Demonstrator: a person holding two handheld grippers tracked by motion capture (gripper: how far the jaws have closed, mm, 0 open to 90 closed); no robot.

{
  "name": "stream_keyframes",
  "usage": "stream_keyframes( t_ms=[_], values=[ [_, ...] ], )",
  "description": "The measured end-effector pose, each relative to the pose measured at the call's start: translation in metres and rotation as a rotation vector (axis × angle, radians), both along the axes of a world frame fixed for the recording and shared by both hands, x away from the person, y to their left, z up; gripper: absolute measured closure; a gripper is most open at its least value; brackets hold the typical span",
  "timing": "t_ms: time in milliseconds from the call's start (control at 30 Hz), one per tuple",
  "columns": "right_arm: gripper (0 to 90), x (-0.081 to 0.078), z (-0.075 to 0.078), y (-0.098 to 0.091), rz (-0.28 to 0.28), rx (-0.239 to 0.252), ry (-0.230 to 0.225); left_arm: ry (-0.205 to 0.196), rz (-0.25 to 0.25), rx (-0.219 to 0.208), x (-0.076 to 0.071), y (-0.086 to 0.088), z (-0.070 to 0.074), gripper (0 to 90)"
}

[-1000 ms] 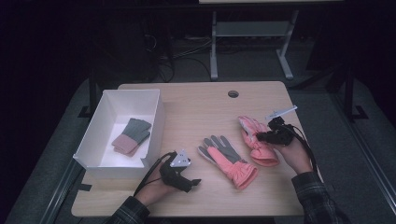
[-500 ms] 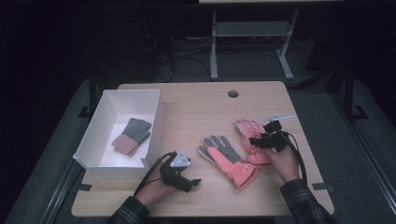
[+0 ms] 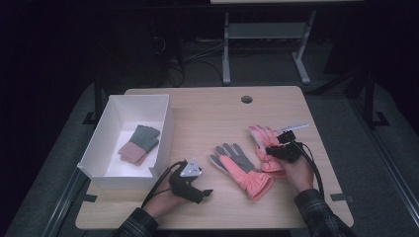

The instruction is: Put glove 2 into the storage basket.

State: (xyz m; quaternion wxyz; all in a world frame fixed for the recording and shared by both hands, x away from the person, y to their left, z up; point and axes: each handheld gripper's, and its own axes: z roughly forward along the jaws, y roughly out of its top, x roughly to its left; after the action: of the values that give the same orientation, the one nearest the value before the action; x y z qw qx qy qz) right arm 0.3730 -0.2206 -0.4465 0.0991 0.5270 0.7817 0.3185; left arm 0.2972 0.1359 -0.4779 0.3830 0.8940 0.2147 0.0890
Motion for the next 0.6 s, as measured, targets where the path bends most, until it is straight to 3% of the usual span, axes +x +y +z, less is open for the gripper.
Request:
stream_keyframes(
  t_ms=[100, 300, 600],
  values=[
    [84.3, -0.001, 0.002, -0.003, 0.012, 0.016, 0.000, 0.000, 0.000, 0.000, 0.000, 0.000, 0.000, 13.0],
    [85.5, 0.000, 0.008, -0.011, 0.058, 0.032, -0.021, 0.000, 0.000, 0.000, 0.000, 0.000, 0.000, 13.0],
    [85.9, -0.004, 0.032, -0.025, 0.124, 0.067, -0.065, 0.001, -0.001, 0.000, 0.000, 0.000, 0.000, 12.9]
  ],
)
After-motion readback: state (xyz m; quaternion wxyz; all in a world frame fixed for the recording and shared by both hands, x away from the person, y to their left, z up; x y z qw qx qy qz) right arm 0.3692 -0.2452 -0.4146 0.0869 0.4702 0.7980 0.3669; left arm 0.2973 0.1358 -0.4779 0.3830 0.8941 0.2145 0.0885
